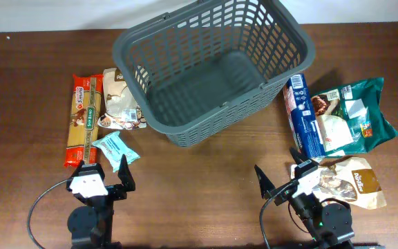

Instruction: Pack container

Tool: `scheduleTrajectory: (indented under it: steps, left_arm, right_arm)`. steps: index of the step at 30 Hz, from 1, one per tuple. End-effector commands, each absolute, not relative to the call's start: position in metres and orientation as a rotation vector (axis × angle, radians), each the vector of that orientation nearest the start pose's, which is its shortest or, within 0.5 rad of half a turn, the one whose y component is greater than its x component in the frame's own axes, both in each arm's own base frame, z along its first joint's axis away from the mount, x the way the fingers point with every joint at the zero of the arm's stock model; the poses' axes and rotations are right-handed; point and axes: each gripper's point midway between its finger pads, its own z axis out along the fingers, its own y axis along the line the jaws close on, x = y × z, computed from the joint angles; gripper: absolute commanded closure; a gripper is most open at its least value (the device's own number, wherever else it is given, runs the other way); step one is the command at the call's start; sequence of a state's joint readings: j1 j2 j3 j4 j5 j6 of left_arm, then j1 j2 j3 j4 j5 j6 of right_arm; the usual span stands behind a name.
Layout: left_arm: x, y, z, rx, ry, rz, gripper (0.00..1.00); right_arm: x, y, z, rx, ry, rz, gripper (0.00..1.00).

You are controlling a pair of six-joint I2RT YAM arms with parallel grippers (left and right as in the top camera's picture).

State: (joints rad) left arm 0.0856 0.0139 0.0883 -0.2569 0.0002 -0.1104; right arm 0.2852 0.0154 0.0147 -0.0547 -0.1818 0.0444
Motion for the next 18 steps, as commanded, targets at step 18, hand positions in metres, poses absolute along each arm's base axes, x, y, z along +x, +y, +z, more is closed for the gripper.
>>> scheduleTrajectory:
  steps: [18]
  left_arm:
    - [0.237, 0.020, 0.149, -0.175, 1.742, -0.031, 0.01]
  right_arm:
    - [0.212, 0.122, 0.155, 0.166, 1.844, 1.031, 0.01]
